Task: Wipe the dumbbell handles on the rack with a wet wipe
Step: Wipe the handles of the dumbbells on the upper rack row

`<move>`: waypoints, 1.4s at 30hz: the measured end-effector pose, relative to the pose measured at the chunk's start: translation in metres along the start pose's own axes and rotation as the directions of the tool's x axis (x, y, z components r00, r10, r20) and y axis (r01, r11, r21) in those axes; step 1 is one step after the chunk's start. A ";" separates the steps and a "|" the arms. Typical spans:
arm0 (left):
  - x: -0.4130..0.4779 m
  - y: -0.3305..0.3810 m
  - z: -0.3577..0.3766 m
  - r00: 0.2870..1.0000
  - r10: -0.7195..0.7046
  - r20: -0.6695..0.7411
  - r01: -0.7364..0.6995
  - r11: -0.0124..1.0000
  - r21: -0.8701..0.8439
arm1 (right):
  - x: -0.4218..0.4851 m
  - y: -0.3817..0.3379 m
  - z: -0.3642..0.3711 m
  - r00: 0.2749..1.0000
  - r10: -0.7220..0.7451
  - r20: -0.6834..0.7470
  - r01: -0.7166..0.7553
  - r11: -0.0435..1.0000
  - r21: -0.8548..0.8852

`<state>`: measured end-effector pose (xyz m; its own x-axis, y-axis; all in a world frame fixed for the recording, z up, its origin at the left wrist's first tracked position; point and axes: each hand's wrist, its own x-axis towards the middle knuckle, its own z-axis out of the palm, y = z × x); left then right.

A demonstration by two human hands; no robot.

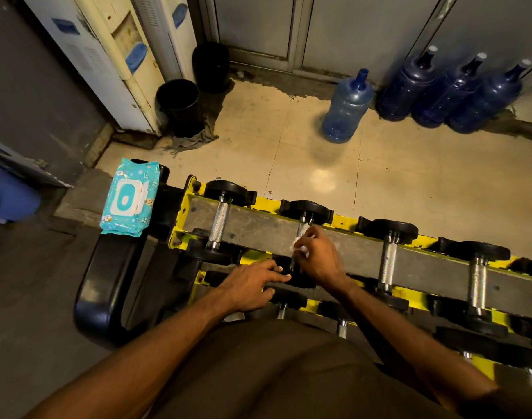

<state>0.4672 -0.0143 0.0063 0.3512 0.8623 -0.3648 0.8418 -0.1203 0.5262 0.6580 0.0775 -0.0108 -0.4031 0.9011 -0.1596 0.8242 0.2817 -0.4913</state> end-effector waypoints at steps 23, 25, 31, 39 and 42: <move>-0.004 -0.003 0.008 0.999 0.031 0.016 -0.031 0.999 0.023 | 0.041 -0.045 -0.016 0.889 -0.107 0.446 0.326 0.831 -0.450; -0.005 -0.003 0.009 0.999 0.030 0.020 -0.030 0.999 0.025 | 0.044 -0.044 -0.018 0.935 -0.084 0.345 0.259 0.827 -0.500; -0.005 -0.001 0.010 0.999 0.041 0.002 -0.041 0.999 0.012 | 0.027 -0.042 -0.011 0.858 -0.156 0.490 0.405 0.793 -0.455; -0.005 0.009 0.012 0.991 0.070 -0.114 -0.066 0.997 0.035 | -0.017 0.000 -0.018 0.987 0.157 0.039 -0.159 0.986 0.054; 0.000 0.021 0.013 0.978 0.153 -0.144 -0.148 0.988 0.046 | -0.044 0.014 -0.020 0.939 0.342 -0.018 -0.324 0.904 0.279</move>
<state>0.4906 -0.0234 0.0073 0.4129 0.8956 -0.1655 0.7989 -0.2689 0.5380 0.6949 0.0482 0.0067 -0.0896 0.9489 -0.3024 0.7648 -0.1290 -0.6312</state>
